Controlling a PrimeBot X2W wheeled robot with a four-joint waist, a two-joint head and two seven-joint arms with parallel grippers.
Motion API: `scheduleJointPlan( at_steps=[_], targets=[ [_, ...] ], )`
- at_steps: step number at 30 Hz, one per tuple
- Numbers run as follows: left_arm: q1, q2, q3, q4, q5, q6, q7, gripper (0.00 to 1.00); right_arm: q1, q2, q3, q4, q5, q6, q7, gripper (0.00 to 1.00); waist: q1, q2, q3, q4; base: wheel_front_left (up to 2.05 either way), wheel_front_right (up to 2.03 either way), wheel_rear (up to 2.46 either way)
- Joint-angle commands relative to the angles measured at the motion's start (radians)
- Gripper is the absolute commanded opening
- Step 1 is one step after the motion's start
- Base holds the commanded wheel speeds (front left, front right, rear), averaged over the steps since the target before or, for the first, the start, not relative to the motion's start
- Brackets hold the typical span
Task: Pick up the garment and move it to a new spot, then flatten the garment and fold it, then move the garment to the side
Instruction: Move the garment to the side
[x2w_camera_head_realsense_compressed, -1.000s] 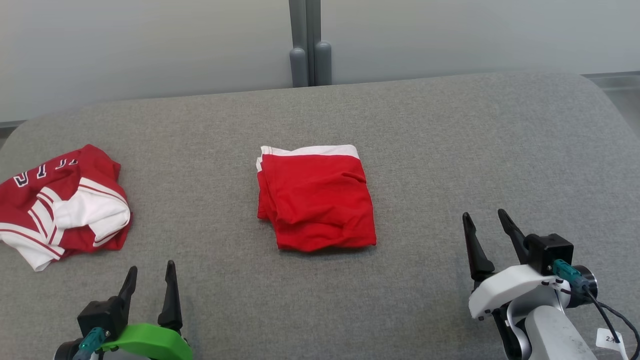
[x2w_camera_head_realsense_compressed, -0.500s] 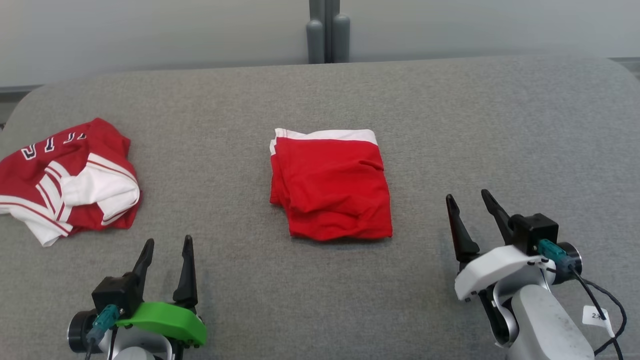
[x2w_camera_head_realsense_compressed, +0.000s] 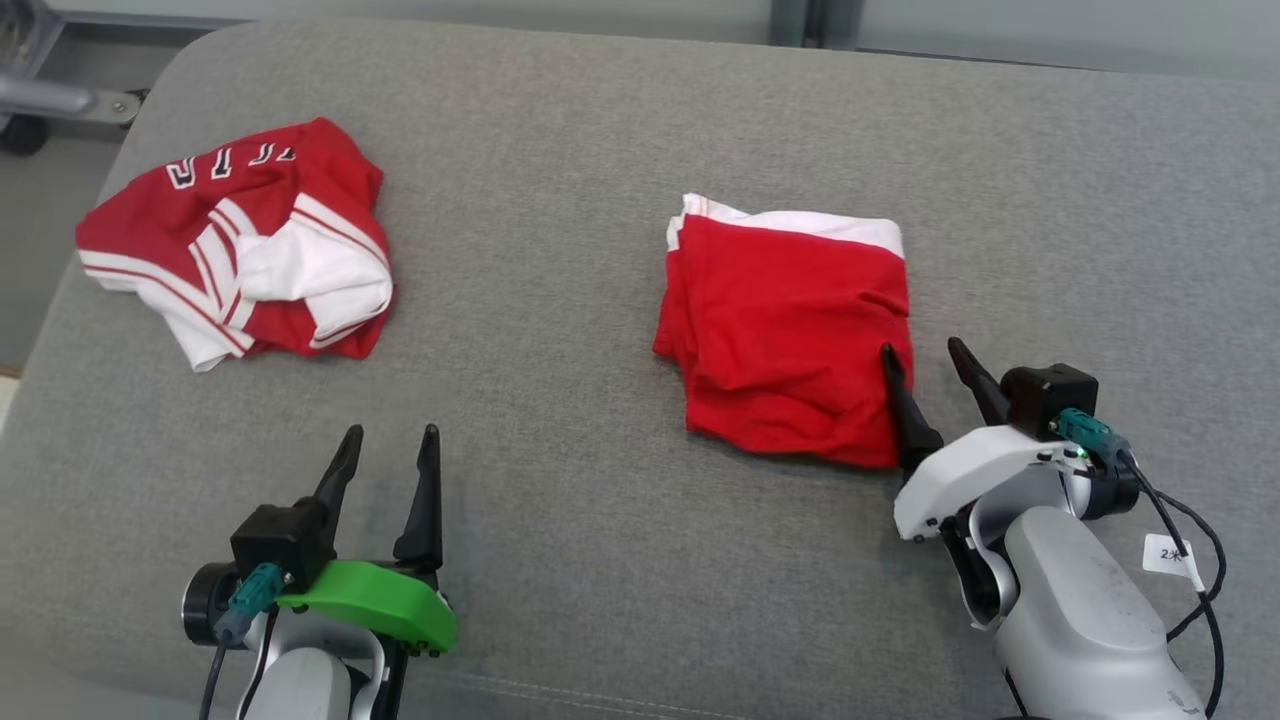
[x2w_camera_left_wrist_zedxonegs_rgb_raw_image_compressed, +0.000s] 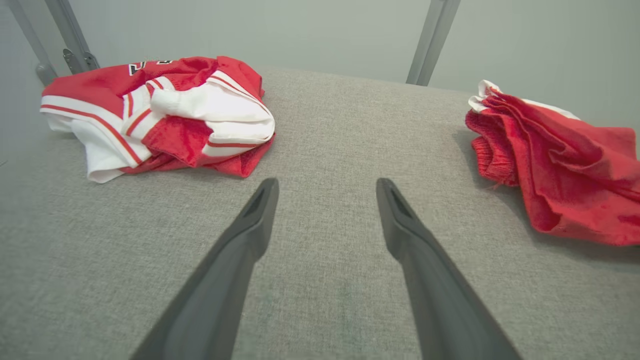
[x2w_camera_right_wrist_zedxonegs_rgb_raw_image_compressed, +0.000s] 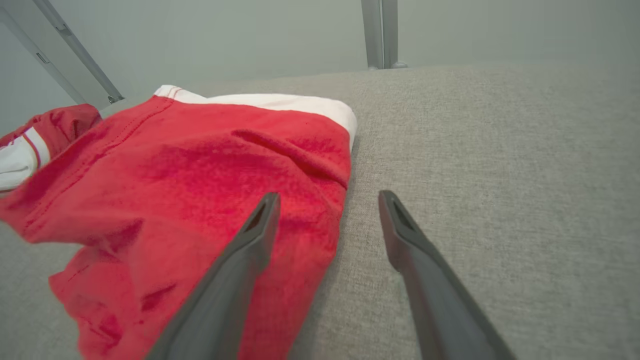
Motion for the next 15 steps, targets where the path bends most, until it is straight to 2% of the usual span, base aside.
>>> scheduleJointPlan(
  at_steps=[1,7,8,9,10,11,15],
  targets=[
    [-0.012,0.003,-0.002,-0.004,0.009,0.003,0.000,1.00,-0.020,-0.005,-0.008,0.033,0.011,-0.001,0.000,1.00,0.0000,0.0000,0.044,0.074,0.00,0.00,0.00],
    [-0.009,0.003,0.001,-0.019,0.022,0.002,0.000,1.00,-0.043,-0.004,-0.013,0.128,0.063,-0.001,0.000,1.00,0.0000,0.0000,0.040,0.099,0.00,0.00,0.00],
    [-0.006,0.003,-0.001,-0.021,0.023,0.002,0.000,1.00,-0.044,-0.004,-0.005,0.142,0.068,-0.001,0.001,0.88,0.0000,0.0000,0.038,0.100,0.00,0.00,0.00],
    [-0.006,0.003,-0.001,-0.023,0.026,0.002,0.000,1.00,-0.045,-0.003,0.001,0.149,0.081,-0.001,0.001,0.45,0.0000,0.0000,0.037,0.100,0.00,0.00,0.00],
    [-0.007,0.003,-0.001,-0.024,0.026,0.002,0.000,1.00,-0.045,-0.002,0.006,0.146,0.084,-0.001,0.001,0.09,0.0000,0.0000,0.036,0.099,0.00,0.00,0.00],
    [-0.008,0.003,-0.003,-0.027,0.030,0.002,0.000,1.00,-0.045,-0.001,0.005,0.137,0.083,-0.001,0.001,0.00,0.0000,0.0000,0.034,0.095,0.00,0.00,0.00],
    [-0.008,0.003,-0.007,-0.034,0.039,0.000,0.000,1.00,-0.023,-0.005,-0.009,0.085,0.074,-0.001,0.000,0.00,0.0000,0.0000,0.019,0.060,0.00,0.00,0.00]
  ],
)
